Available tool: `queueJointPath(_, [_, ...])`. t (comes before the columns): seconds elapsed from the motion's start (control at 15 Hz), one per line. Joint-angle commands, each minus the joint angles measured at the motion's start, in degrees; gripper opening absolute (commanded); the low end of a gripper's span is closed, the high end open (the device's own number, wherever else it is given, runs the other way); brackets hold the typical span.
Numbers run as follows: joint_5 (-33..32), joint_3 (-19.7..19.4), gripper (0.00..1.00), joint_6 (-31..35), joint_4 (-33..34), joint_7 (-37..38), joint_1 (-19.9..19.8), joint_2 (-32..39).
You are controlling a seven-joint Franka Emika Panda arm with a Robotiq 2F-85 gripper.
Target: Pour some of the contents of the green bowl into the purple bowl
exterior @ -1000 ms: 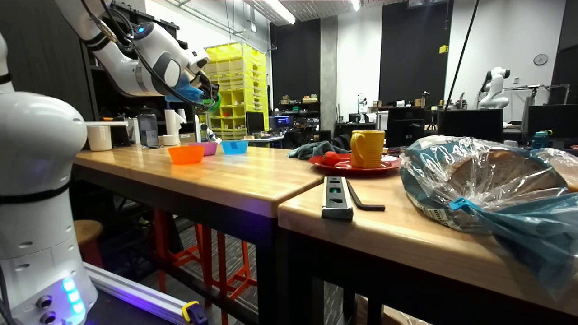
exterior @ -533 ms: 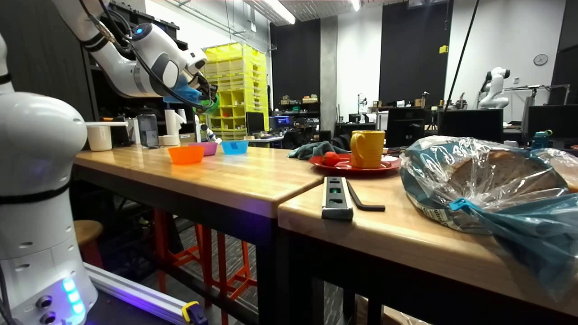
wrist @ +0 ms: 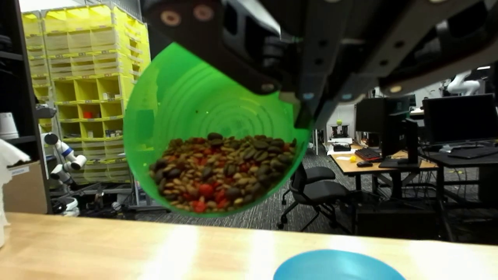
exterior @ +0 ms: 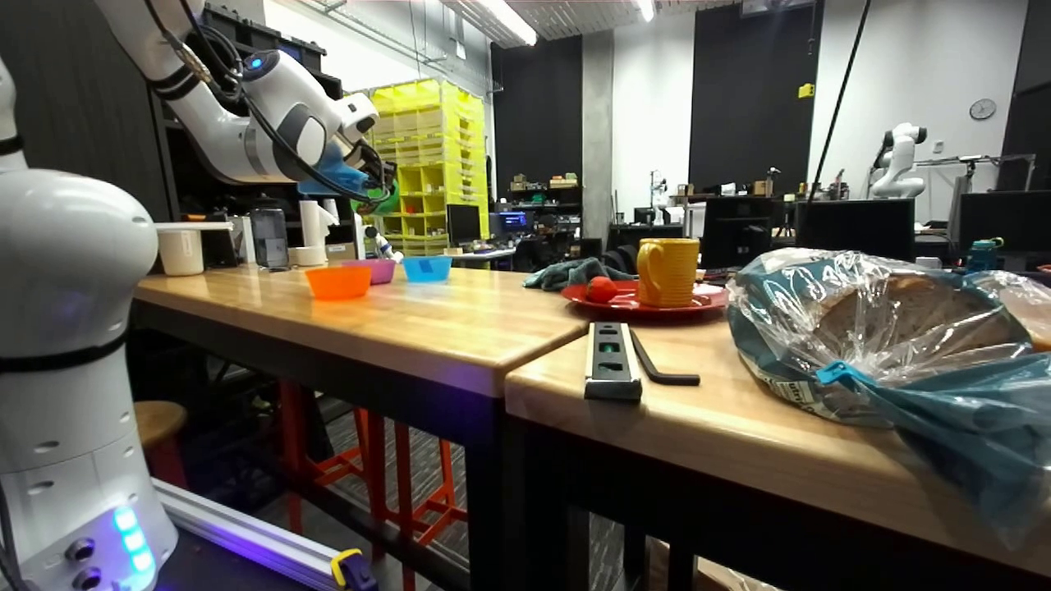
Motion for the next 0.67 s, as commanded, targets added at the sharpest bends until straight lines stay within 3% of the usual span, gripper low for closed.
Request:
queueJointPath(0.0, [-1.75,-1.83,0.01,-6.00,-0.12,0.08,1.99,2.16])
queueJointPath(0.2, [-2.51,-0.74,0.01,-14.91,1.58,-1.23,-0.34,2.06])
queueJointPath(0.6, [0.36,-4.78,0.01,-35.35,10.13,-7.97,3.03,-0.16])
